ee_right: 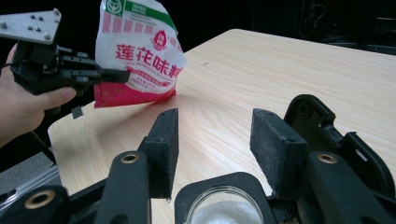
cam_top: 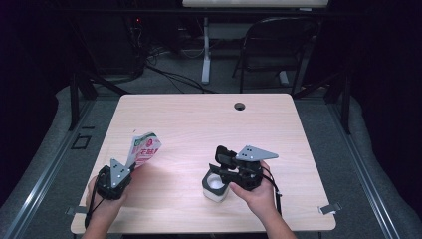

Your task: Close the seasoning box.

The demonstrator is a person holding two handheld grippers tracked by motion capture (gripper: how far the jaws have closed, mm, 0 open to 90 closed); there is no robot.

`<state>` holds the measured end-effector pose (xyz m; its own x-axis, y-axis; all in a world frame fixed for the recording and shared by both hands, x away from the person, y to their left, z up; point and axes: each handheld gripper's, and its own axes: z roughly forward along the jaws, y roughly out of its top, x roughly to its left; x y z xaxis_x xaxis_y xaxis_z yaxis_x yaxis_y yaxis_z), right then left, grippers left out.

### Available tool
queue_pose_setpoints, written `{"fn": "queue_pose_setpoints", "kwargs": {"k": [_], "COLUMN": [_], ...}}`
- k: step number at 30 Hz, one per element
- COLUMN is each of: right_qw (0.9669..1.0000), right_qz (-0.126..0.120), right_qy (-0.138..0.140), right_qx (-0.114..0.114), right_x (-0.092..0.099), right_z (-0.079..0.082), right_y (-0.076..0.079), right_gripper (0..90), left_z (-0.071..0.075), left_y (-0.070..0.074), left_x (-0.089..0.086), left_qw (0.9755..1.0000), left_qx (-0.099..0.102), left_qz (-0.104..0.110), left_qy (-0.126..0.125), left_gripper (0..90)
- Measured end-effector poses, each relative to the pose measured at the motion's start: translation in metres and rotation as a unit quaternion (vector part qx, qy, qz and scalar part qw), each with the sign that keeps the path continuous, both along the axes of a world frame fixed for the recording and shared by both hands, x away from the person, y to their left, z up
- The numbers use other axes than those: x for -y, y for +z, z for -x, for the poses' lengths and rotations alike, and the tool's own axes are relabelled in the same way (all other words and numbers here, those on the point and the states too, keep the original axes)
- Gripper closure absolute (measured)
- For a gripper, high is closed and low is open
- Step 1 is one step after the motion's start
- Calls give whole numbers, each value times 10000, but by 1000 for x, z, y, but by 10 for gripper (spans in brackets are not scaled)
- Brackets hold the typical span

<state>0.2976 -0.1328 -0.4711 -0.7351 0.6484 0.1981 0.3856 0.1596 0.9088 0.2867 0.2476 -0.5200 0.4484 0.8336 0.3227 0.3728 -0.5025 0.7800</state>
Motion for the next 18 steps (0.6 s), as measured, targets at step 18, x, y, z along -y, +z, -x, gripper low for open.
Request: {"fn": "queue_pose_setpoints", "kwargs": {"k": [18], "right_qw": [9994], "right_qz": [-201], "right_qy": [-42], "right_qx": [-290], "right_x": [8], "right_z": [-2], "right_y": [1], "right_gripper": [575], "left_z": [-6], "left_y": [-23], "left_x": [29], "left_qw": [9950], "left_qx": [-763], "left_qz": [-138], "left_qy": [-636], "left_gripper": [877]}}
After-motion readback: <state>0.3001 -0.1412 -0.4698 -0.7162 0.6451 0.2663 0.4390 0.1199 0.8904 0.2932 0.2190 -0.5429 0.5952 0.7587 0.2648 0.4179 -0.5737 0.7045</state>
